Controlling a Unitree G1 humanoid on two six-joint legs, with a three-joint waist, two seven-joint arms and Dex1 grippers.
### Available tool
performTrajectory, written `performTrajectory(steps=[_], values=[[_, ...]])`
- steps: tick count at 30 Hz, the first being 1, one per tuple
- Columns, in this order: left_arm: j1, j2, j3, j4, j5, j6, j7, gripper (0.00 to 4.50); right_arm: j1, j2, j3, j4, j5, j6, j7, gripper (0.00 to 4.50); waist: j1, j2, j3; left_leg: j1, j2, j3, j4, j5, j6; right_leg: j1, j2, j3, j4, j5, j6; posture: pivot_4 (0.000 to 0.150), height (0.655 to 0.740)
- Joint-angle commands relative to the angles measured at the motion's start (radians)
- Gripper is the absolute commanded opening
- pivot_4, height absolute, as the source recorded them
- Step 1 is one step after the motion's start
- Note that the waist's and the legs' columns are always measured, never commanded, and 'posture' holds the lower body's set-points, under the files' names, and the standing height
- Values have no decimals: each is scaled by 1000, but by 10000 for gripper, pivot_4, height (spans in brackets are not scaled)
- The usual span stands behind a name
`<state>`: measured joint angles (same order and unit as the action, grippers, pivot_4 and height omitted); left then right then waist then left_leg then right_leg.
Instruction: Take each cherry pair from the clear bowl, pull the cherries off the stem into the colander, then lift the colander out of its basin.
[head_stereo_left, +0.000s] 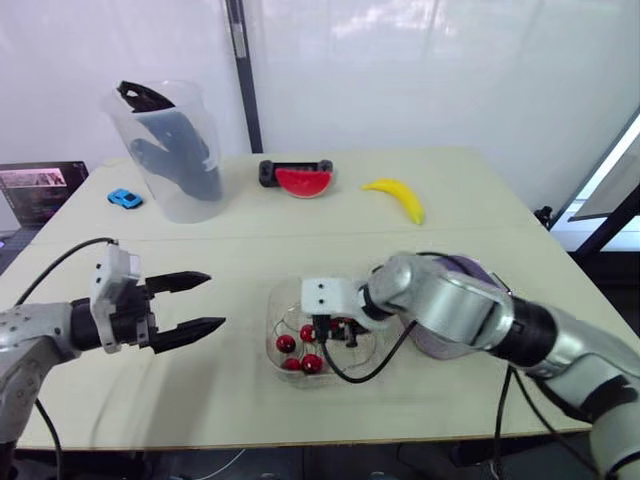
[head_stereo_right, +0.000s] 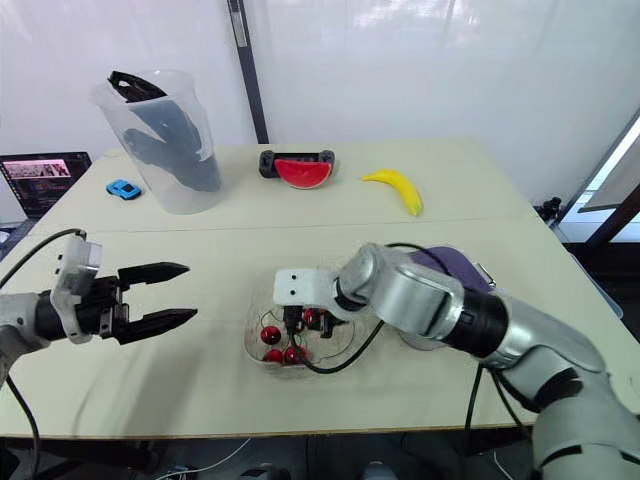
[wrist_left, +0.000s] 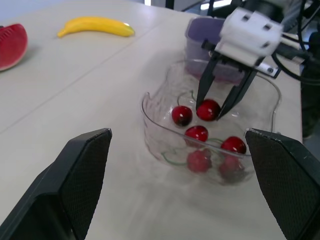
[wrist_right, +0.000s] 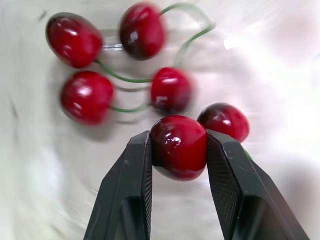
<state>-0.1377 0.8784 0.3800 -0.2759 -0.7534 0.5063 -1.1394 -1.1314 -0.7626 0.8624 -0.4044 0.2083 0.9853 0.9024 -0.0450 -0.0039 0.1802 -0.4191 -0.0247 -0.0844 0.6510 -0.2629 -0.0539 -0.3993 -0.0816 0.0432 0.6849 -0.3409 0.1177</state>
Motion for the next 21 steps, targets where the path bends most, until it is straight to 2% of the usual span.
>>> performTrajectory(steps=[1,5,10,13,15,18,21], values=[[-42,-17,39,3,-70,32,30,45000,24,-75,-102,-94,-58,-266,97,15340,1,0,0,0,0,0,0,0,0,0,0,0,0,0,0,1500,7400],[-122,-53,43,36,-114,55,85,45000,37,-111,-178,-50,-234,-653,79,15340,0,0,0,0,0,0,1,0,0,0,0,0,0,0,0,1500,7400],[-254,-123,-10,126,-26,29,230,45000,63,-83,-231,69,-460,-992,-29,15340,0,-1,0,3,0,1,1,0,0,3,1,0,1,0,0,1500,7400],[-357,-143,-73,169,-34,132,298,45000,45,-88,-234,177,-650,-1269,-143,15340,5,-3,0,3,-1,0,2,0,0,3,0,0,2,0,0,1500,7400],[-417,-165,-91,193,-44,161,319,45000,35,-68,-246,240,-706,-1355,-165,15340,2,-3,0,3,-1,0,3,0,-1,4,0,0,2,0,0,1500,7400],[-564,-191,-118,282,-127,324,335,45000,-7,-70,-244,339,-830,-1544,-230,15340,1,-4,0,3,-1,1,3,4,-7,3,1,0,3,0,0,1500,7400],[-677,-205,-165,331,-100,361,325,45000,-49,-62,-255,414,-916,-1682,-289,15340,-2,-5,0,3,-2,0,2,5,-8,2,2,0,3,0,0,1500,7400]])
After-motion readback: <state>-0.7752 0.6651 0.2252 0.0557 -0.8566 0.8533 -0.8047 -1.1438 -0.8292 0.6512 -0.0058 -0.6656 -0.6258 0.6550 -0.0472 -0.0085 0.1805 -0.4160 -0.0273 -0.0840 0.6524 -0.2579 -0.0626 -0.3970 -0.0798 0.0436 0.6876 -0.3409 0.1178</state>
